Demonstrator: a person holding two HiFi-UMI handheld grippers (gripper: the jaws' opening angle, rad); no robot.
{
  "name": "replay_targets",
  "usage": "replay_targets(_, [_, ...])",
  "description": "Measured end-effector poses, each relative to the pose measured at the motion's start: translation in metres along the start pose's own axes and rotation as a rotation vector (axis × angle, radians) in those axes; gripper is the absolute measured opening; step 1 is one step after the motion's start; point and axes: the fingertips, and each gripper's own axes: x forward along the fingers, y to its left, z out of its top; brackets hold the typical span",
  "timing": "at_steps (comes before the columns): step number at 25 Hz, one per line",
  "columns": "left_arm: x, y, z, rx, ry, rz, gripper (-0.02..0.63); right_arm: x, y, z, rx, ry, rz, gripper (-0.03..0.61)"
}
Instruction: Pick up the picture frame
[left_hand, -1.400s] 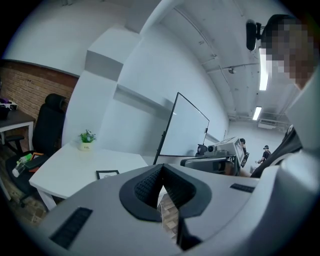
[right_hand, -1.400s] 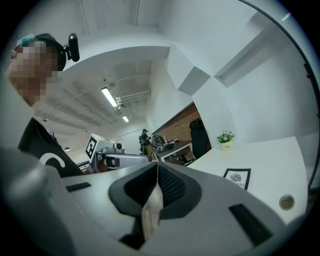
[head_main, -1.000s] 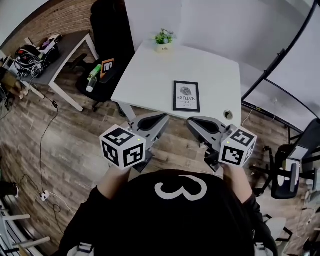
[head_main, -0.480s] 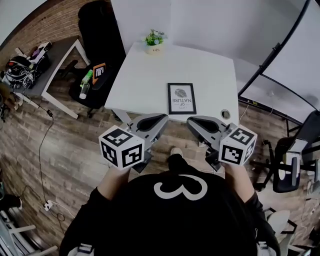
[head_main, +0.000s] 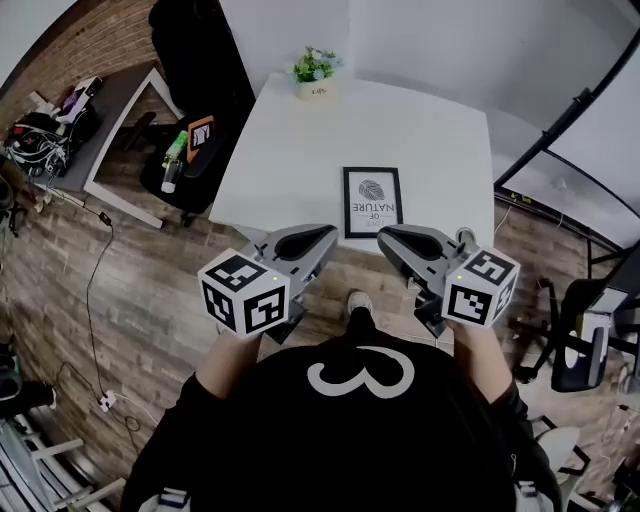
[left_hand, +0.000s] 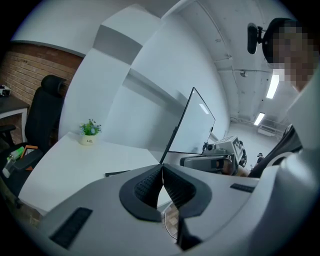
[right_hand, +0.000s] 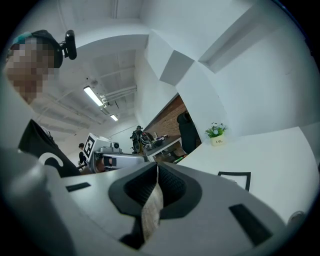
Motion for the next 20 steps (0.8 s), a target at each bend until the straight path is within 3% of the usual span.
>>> replay_targets(13, [0.048, 0.067, 0.003, -0.110, 0.028, 0.056, 0.017, 0.037, -0.074, 0.004, 0.082, 0.057, 0.005, 0.025])
replay_targets(20, [0.086, 0.096, -0.001, -0.128, 0.068, 0.105, 0.017, 0.039, -0.128, 0.005, 0.140, 0.038, -0.008, 0.026])
